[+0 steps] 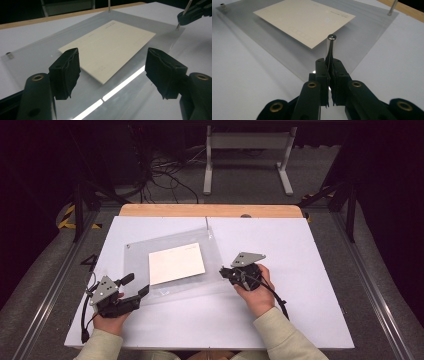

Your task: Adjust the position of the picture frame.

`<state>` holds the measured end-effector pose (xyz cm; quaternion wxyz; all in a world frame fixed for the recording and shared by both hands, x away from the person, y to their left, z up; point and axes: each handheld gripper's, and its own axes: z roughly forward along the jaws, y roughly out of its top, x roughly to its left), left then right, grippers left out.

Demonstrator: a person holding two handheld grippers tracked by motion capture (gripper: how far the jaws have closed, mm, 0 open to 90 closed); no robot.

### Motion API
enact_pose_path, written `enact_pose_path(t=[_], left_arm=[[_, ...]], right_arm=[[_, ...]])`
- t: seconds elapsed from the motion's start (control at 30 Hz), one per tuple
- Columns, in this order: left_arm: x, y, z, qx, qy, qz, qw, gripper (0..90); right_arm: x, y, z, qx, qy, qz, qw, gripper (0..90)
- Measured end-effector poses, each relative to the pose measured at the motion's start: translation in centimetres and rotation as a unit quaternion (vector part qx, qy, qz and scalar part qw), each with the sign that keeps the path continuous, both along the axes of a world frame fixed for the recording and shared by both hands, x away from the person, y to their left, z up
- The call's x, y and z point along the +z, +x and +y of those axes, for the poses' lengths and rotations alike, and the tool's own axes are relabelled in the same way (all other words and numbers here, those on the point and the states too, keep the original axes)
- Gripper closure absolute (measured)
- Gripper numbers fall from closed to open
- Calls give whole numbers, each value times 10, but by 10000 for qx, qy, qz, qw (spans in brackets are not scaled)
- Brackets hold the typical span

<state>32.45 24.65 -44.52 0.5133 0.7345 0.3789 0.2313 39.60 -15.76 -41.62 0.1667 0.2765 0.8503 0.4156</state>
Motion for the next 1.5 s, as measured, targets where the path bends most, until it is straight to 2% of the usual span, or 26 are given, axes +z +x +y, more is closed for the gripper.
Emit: enact_pose_path(t=[0.13, 0.17, 0.2, 0.3, 0.4, 0.43, 0.5, 0.6, 0.63, 0.7, 0.77, 0.8, 0.87, 0.9, 0.93, 0.97, 1.03, 1.07, 1.1, 1.23, 1.27, 1.4, 1.43, 1.47, 1.5], left_arm=[[-1, 3, 4, 130, 128, 200, 9996, 326], [-1, 3, 4, 130, 128, 200, 9996, 334], [-2, 4, 5, 106, 137, 348, 9992, 360], [-2, 5, 5, 52, 164, 441, 9989, 412], [-2, 7, 3, -76, 228, 576, 9980, 427], [-1, 7, 2, -138, 284, 637, 9975, 427], [-2, 8, -3, -309, 357, 725, 9962, 436], [-3, 10, -7, -468, 439, 799, 9947, 452], [-3, 10, -8, -519, 479, 820, 9941, 462], [-4, 10, -10, -618, 508, 850, 9932, 481], [-5, 9, -15, -882, 591, 880, 9904, 519], [-5, 9, -15, -882, 591, 880, 9904, 534], [-5, 8, -21, -1112, 690, 895, 9873, 559], [-6, 8, -26, -1298, 766, 941, 9841, 570], [-6, 9, -28, -1405, 807, 976, 9820, 585], [-6, 9, -28, -1405, 807, 976, 9820, 599], [-9, 11, -33, -1551, 812, 1149, 9778, 615], [-12, 14, -36, -1617, 850, 1296, 9746, 639], [-13, 15, -37, -1641, 871, 1356, 9732, 642], [-16, 16, -41, -1628, 917, 1434, 9719, 662], [-18, 17, -44, -1638, 1063, 1408, 9706, 680], [-18, 17, -48, -1614, 1156, 1333, 9710, 774], [-17, 17, -48, -1548, 1221, 1298, 9717, 774], [-17, 18, -47, -1573, 1196, 1318, 9714, 824], [-18, 19, -47, -1592, 1165, 1334, 9712, 828]], right_arm=[[2, 10, -21, -330, 5, 29, 9995, 852], [2, 10, -21, -330, 5, 29, 9995, 852], [2, 14, -29, -482, -2, 43, 9988, 852], [0, 19, -37, -606, -13, 57, 9981, 852], [-5, 29, -52, -909, 47, 161, 9957, 851], [-5, 29, -52, -909, 47, 161, 9957, 851], [-11, 34, -61, -1104, 52, 292, 9934, 851], [-20, 40, -69, -1303, -51, 415, 9906, 850], [-23, 41, -72, -1286, 67, 427, 9908, 849], [-24, 41, -73, -1271, 105, 408, 9910, 848], [-24, 40, -71, -1286, 39, 339, 9911, 847], [-24, 40, -71, -1286, 39, 339, 9911, 847], [-26, 40, -73, -1302, 135, 374, 9907, 831], [-26, 40, -74, -1321, 154, 388, 9904, 818], [-26, 40, -74, -1344, 165, 387, 9900, 799], [-26, 40, -74, -1344, 165, 387, 9900, 799], [-27, 41, -75, -1391, 188, 396, 9893, 771], [-27, 41, -75, -1421, 192, 384, 9889, 740], [-27, 41, -76, -1443, 190, 385, 9886, 723], [-25, 40, -78, -1504, 231, 360, 9877, 663], [-24, 39, -80, -1523, 256, 348, 9874, 645], [-20, 35, -84, -1573, 323, 302, 9866, 607], [-18, 33, -85, -1592, 367, 298, 9861, 603], [-16, 30, -89, -1597, 438, 215, 9860, 597], [-14, 28, -91, -1621, 500, 157, 9854, 593]])
